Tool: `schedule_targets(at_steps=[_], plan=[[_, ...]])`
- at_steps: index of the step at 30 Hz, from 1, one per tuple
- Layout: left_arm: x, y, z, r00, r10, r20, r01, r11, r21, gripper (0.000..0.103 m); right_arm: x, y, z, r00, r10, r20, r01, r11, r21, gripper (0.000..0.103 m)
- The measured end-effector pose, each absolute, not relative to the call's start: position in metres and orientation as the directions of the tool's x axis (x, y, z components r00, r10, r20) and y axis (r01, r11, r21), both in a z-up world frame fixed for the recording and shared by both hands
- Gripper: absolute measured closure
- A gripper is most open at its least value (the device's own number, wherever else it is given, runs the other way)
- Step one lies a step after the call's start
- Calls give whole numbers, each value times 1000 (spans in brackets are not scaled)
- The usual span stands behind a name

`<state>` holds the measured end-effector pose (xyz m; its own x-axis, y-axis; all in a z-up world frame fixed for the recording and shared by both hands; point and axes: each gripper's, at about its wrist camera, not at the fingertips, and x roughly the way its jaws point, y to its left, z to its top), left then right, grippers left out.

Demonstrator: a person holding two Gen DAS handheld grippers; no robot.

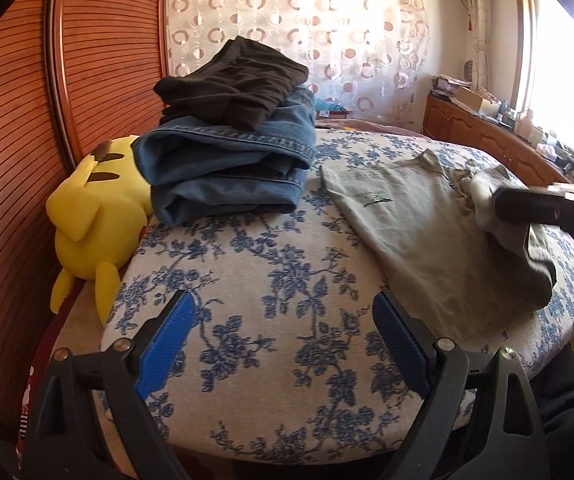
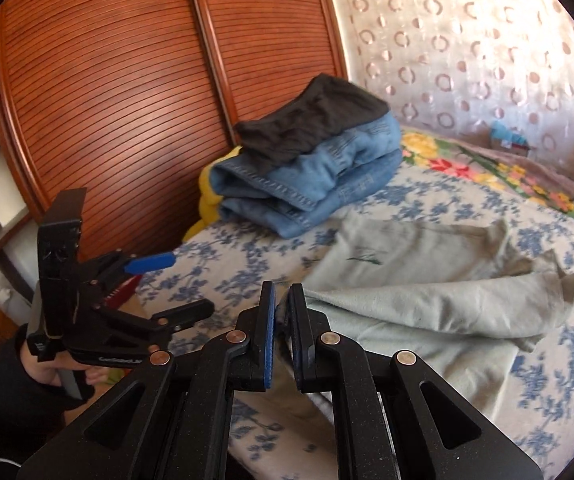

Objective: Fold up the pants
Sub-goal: 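Lift the held leg and fold it over the other leg with the right gripper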

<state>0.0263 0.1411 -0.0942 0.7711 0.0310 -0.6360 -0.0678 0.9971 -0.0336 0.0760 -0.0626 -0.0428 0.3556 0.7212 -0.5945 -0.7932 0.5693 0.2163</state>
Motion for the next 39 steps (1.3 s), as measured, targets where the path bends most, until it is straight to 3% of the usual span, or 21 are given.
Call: schedule_targets(at_steps=[8,15,18,27,35,39], plan=[[25,147,-102,761,35,-647,-80,996,-41,12,70,-42,-78,285,701,-654,-801,549,240,98],[25,140,-100,765,19,-644,-62,997,-44,12,74,-55,-78,282,701,-655,-784,562,264,87],[26,135,-98,767,8,-641,-49,998,-47,12,73,-70,-72,318,691,-649,-778,582,239,79],[31,103,-90,773,-66,-631,42,998,-53,12,101,-145,-71,513,563,-648,-655,745,128,77],[38,76,-89,762,-143,-631,131,989,-65,24,124,-197,-77,607,452,-654,-548,834,68,61],[39,69,-94,750,-164,-641,152,986,-75,40,131,-203,-84,604,422,-676,-540,841,43,58]])
